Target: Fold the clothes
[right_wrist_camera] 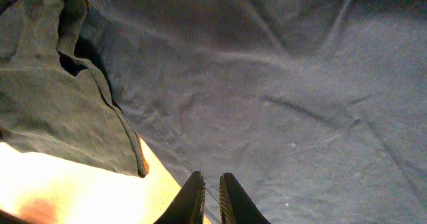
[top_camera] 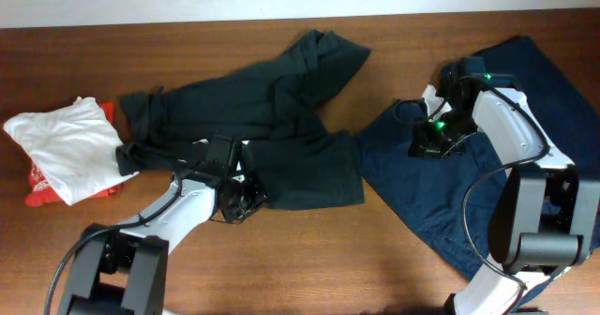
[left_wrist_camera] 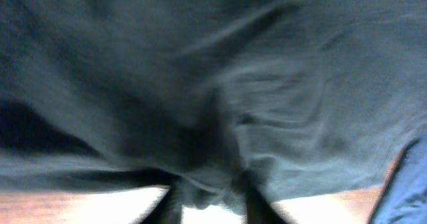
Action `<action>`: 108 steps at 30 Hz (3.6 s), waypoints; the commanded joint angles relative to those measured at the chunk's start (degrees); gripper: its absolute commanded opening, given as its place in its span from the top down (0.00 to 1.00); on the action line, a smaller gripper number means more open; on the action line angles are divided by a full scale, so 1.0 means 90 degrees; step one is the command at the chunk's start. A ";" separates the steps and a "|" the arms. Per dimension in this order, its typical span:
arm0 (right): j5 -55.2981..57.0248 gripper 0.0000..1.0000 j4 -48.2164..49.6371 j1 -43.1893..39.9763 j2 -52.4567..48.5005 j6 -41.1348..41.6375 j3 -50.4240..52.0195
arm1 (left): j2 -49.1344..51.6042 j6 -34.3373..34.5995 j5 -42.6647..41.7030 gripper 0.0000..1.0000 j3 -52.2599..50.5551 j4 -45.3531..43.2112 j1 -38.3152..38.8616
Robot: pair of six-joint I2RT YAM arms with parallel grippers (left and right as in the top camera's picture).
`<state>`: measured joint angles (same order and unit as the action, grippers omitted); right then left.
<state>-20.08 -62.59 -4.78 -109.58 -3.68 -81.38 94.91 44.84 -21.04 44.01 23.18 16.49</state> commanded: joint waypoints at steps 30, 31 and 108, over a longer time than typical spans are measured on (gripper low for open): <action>0.0112 0.86 0.0046 0.0034 -0.0046 -0.0066 -0.0017 | -0.0930 -0.0976 0.0505 0.22 -0.1197 0.0248 -0.1260; 0.0112 0.87 0.0046 0.0034 -0.0046 -0.0066 -0.0017 | -0.0930 -0.0976 0.0578 0.32 -0.1202 0.0172 -0.1260; 0.1518 0.52 0.3742 0.2946 -0.2846 0.1438 -0.2669 | -0.3254 -0.3089 0.1222 0.99 0.0495 0.4099 -0.4112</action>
<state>-5.87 -29.45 21.26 -133.32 10.50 -104.68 66.19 17.54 -10.04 47.70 60.18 -20.08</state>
